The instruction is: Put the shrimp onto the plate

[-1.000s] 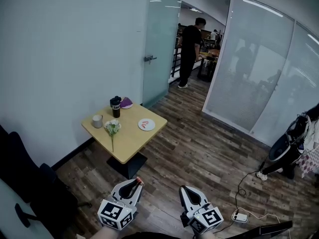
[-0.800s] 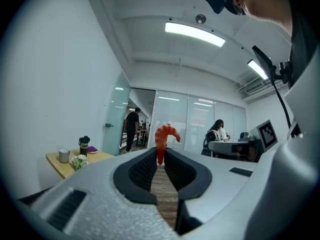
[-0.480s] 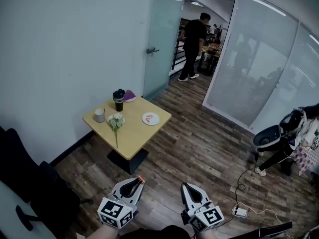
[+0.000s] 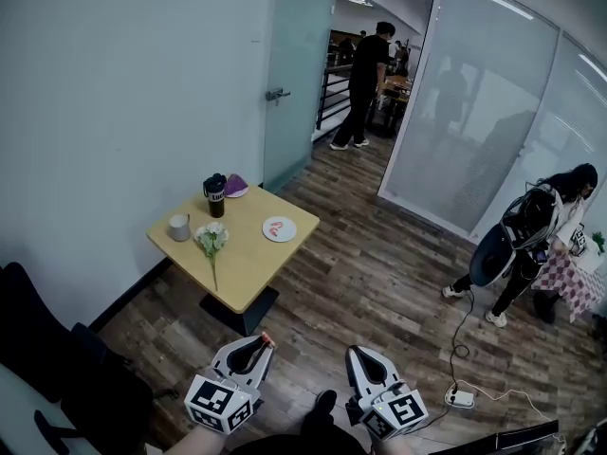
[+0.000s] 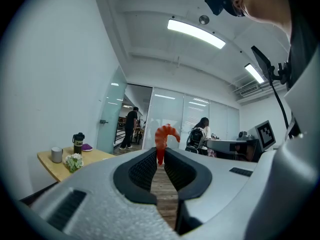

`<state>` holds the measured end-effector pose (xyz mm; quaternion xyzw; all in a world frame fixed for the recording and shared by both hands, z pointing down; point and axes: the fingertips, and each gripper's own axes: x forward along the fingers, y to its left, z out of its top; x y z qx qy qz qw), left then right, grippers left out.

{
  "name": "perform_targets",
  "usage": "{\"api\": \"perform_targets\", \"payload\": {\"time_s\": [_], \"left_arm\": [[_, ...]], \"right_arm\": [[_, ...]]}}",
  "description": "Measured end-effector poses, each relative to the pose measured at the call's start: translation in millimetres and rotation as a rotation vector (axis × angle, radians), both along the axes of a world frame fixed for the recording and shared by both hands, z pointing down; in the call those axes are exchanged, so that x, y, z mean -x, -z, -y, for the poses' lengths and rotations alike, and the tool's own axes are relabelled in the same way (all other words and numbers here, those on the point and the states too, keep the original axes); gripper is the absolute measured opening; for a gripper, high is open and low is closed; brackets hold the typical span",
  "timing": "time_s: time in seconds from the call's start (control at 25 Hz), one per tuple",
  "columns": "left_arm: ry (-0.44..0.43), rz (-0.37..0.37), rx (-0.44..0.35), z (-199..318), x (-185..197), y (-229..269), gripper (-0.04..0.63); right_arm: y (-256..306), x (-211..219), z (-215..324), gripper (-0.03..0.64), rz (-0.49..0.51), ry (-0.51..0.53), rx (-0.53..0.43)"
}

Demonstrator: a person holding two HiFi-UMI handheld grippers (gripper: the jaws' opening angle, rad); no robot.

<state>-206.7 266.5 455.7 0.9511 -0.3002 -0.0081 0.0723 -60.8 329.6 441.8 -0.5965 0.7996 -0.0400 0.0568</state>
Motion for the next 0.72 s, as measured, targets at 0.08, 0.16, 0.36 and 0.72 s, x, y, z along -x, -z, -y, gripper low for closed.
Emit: {"api": "perform_targets", "payload": {"time_s": [0.08,0.16,0.36,0.72], "left_arm": [[0.006,0.01,0.0,10,-7,-1,0.049],[0.015,0.022,0.0,23,-17,-1,0.049],[0.028,0.041,-0.015,58,-56,10,0.049],[0.062,0.052,-0.05,124,-169,33,0.049]], "right_arm": [[-1,-9,11,-0.002,0.011,0.006,-0.007],[-2,-20,25,-0.003,0.024,0.011,-0.011],[2,-55,64,-0.002,0.045,0.046,-0.018],[28,-158,137,-0.002,0.077,0.119,-0.05]]}}
